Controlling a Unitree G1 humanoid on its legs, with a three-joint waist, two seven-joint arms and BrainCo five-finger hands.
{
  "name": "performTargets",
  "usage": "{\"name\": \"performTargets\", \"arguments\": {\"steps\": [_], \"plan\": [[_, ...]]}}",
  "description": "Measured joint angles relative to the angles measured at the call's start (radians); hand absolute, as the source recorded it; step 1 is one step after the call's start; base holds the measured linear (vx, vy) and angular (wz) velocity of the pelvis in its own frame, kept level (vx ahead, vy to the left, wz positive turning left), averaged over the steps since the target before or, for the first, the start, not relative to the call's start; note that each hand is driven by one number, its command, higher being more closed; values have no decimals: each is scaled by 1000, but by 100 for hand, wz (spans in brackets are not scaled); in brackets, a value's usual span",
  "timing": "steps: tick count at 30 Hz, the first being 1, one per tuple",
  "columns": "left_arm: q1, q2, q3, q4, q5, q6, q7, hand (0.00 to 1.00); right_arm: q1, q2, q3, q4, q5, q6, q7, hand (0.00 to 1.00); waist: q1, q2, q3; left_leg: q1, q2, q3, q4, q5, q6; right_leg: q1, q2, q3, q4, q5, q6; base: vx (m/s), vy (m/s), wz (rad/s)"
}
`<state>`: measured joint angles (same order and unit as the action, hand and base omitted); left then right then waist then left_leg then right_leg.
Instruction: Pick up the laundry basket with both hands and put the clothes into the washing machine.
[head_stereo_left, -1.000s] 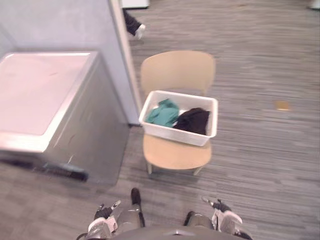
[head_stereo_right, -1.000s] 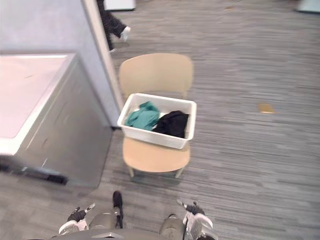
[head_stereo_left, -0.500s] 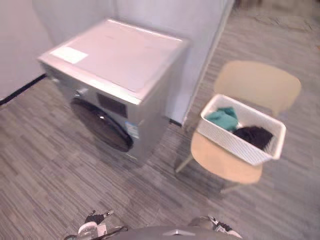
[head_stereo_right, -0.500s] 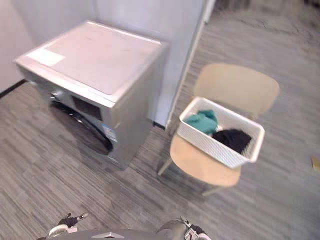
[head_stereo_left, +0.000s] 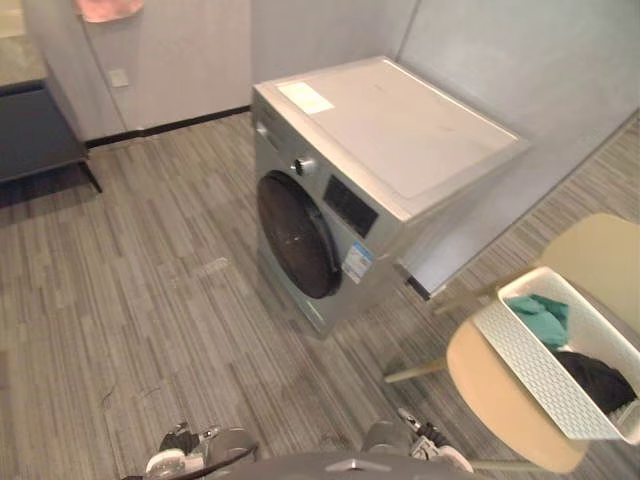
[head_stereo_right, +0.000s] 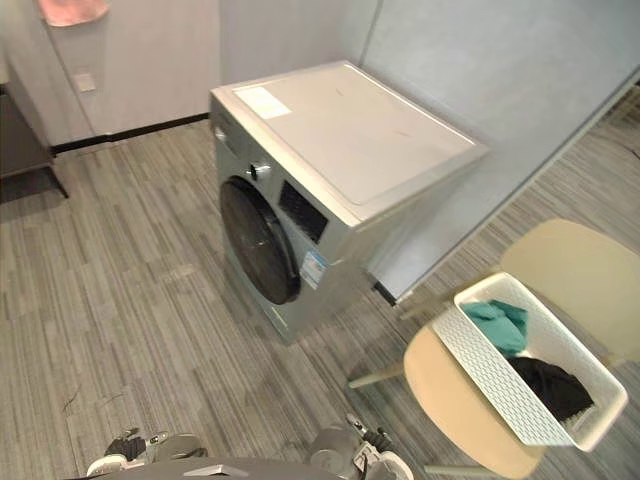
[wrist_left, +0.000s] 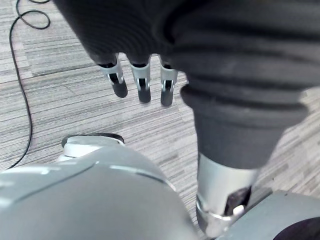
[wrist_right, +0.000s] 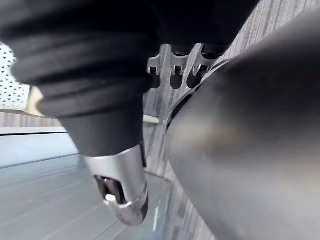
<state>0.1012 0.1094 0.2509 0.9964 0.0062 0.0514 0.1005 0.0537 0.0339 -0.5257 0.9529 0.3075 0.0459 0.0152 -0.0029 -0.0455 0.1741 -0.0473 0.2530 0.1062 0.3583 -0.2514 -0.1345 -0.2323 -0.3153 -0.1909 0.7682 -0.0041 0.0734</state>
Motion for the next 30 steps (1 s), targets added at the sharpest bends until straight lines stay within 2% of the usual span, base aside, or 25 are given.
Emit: {"name": "performTargets", "arguments": {"steps": [1,2,3,5,6,7,8,9,10,11,13,14,15,16,17,18,19,20,21,22,23,24,26,28,30], "plan": [[-8,-4,6,1,7,4,-1,0,-1,2,4,0,-1,-2,1,0,2,-1,0,11,-1,-2,-20,4,7,-10,32,-36,-21,-54,-11,15,-56,16],[-24,-9,19,5,12,6,-3,0,0,2,9,3,-1,-1,1,0,4,-2,0,33,-7,-1,-62,10,15,-17,98,-113,-88,-113,-16,61,-48,33],[-41,-17,28,4,18,6,-5,0,6,3,7,5,-2,-1,2,0,3,-3,-1,51,-29,-2,-101,14,23,-20,146,-162,-183,-122,-15,124,-97,57],[-51,-40,42,1,18,5,-7,0,11,3,-2,5,-2,1,2,0,-6,-12,-7,54,-69,-7,-118,22,35,-13,160,-166,-276,-122,-18,143,-164,90],[-59,-80,63,-4,18,4,-13,0,21,5,-16,6,-1,6,5,0,-26,-13,-19,58,-95,-39,-117,30,20,-3,159,-156,-296,-155,-58,217,-162,97],[-55,-117,76,-9,20,1,-20,0,26,-6,-34,7,-15,5,6,0,-18,22,-45,61,-81,-53,-104,27,2,9,167,-182,-303,-189,-58,255,-137,73],[-52,-132,82,-9,20,0,-21,0,28,-10,-48,3,-31,4,8,0,-10,46,-55,58,-65,-53,-73,12,-6,17,179,-187,-303,-198,-61,324,-58,18],[-41,-157,80,-9,20,1,-21,0,28,-25,-59,2,-41,2,11,0,-11,86,-72,59,-30,-53,-5,-30,-27,41,208,-203,-309,-218,-60,355,-43,2],[-34,-165,79,-10,20,1,-21,0,29,-30,-69,-1,-41,2,12,0,-15,104,-83,54,-7,-53,96,-59,-42,75,237,-211,-323,-236,-65,367,-33,1],[-32,-164,78,-13,19,2,-21,0,30,-30,-63,-2,-41,3,12,0,-17,104,-85,45,0,-54,154,-61,-49,92,248,-210,-330,-244,-67,372,-18,-3],[-31,-163,78,-47,19,4,-22,0,25,-25,-36,-8,-41,4,19,0,-19,103,-91,-45,21,-83,382,-8,-101,135,269,-209,-338,-257,-66,374,-13,-10],[-32,-166,77,-64,19,4,-22,0,26,-25,-23,-16,-41,6,20,0,-17,99,-91,-100,26,-107,523,82,-107,163,280,-199,-354,-254,-69,318,17,-40],[-32,-156,78,-73,18,4,-21,0,24,-25,-3,-22,-40,6,19,0,-4,89,-84,-143,35,-102,620,143,-108,189,285,-173,-380,-248,-74,304,77,-60],[-32,-154,79,-77,18,4,-20,0,22,-25,17,-32,-40,6,19,0,5,85,-79,-163,39,-93,676,136,-103,209,287,-151,-399,-244,-72,292,125,-81],[-32,-150,78,-81,18,4,-19,0,11,-25,48,-40,-40,2,18,0,8,79,-74,-195,38,-63,716,81,-63,248,284,-110,-442,-228,-65,353,205,-97],[-31,-147,80,-83,16,4,-16,0,-3,-21,74,-43,-39,1,17,0,18,71,-70,-216,34,-19,686,23,-9,281,271,-61,-486,-208,-50,300,215,-99],[-32,-147,80,-83,15,3,-15,0,-12,-19,86,-43,-39,1,17,0,23,66,-66,-224,25,-6,650,-2,10,296,259,-37,-495,-201,-42,354,381,-116],[-38,-147,80,-82,3,1,-7,0,-34,-3,103,-45,-39,1,17,0,34,63,-62,-233,0,2,463,-34,26,307,224,13,-499,-188,-23,277,378,-96],[-37,-152,78,-82,-5,-1,-1,0,-38,-1,117,-46,-40,2,17,0,36,71,-65,-222,-2,1,338,-12,33,305,219,31,-496,-186,-15,274,417,-102],[-29,-170,74,-78,-5,-5,2,0,-35,-9,139,-64,-41,4,18,0,39,102,-73,-195,4,-13,127,136,61,301,238,57,-493,-183,7,175,369,-79],[-35,-164,76,-62,-5,-8,4,0,-37,7,165,-74,-42,6,17,0,44,94,-73,-171,-25,-22,113,100,16,299,213,103,-493,-198,32,198,374,-76],[-45,-125,64,-60,-5,-12,10,0,-36,29,216,-72,-49,13,25,0,31,49,-66,-137,-60,15,67,107,32,289,187,157,-506,-191,22,162,326,-53],[-46,-106,58,-36,-5,-12,18,0,-38,29,229,-92,-72,19,24,0,32,21,-82,-112,-80,67,20,116,47,258,192,185,-525,-153,9,95,230,-51],[-45,-99,48,-12,-3,-12,20,0,-25,28,246,-148,-79,13,20,0,22,18,-84,-76,-90,104,-30,125,61,265,188,218,-566,-96,10,23,196,-55],[-43,-83,10,6,-1,-13,20,0,-20,24,285,-200,-79,4,17,0,13,11,-89,-28,-114,148,-127,168,69,261,176,248,-608,-63,3,-52,110,-52]]}}
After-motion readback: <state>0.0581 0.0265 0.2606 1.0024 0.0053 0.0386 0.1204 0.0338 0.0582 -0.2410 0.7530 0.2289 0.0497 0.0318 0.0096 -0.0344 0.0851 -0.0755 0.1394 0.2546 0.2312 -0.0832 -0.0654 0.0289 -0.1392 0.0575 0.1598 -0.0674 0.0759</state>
